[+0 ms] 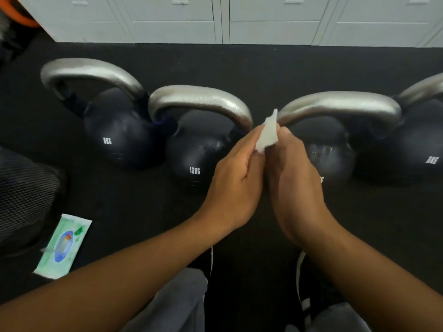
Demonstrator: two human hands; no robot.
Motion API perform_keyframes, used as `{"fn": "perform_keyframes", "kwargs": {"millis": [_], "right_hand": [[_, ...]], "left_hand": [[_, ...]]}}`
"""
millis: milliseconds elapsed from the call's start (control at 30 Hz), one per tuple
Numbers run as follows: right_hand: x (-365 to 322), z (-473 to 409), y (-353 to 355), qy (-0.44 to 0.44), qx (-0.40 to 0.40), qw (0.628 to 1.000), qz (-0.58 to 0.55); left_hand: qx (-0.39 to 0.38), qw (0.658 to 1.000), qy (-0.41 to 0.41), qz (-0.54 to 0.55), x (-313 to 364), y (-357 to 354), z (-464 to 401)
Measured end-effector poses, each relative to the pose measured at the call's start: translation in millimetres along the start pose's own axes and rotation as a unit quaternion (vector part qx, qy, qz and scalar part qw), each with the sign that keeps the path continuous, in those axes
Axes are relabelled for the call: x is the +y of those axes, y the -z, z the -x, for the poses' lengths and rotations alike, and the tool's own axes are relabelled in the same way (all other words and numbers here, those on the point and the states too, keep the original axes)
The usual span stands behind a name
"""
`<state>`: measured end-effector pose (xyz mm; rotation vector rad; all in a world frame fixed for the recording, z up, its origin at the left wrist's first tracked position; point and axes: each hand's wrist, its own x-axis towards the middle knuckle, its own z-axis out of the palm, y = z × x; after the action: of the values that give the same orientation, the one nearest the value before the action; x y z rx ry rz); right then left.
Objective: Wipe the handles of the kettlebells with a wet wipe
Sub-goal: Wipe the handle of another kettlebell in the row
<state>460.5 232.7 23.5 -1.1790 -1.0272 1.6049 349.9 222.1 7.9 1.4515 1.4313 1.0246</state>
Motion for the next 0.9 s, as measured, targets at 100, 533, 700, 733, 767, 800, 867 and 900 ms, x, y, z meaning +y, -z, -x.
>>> {"fn": "perform_keyframes", "kwargs": {"millis": [100,533,700,733,767,800,867,900], "right_hand": [[6,-4,-7,-0.021,-0.006,1.000,-0.002],[35,-25,-22,-0.027,-0.020,0.998,-0.061],[41,-44,-24,-0.020,0.004,0.998,-0.062],[41,-46,-23,-0.029,-0.006,0.997,-0.077],[41,-47,-22,-0.028,-0.011,0.996,-0.086],[43,-48,-20,-0.025,-0.017,0.996,-0.083],[47,-45,-17,-0.015,-0.028,0.996,-0.084],[50,-42,-18,-0.014,-0.027,0.996,-0.082]], "left_hand": [[-0.002,1.000,0.000,-0.007,-8,4,4],[0.104,0.987,0.095,0.074,-27,35,-4],[0.045,0.974,0.101,0.197,-17,43,-19],[0.035,0.971,0.101,0.216,-16,44,-21],[0.027,0.966,0.102,0.234,-15,44,-22],[0.020,0.962,0.102,0.252,-14,45,-23],[0.010,0.957,0.101,0.271,-13,46,-22],[0.006,0.956,0.103,0.275,-14,47,-21]]}}
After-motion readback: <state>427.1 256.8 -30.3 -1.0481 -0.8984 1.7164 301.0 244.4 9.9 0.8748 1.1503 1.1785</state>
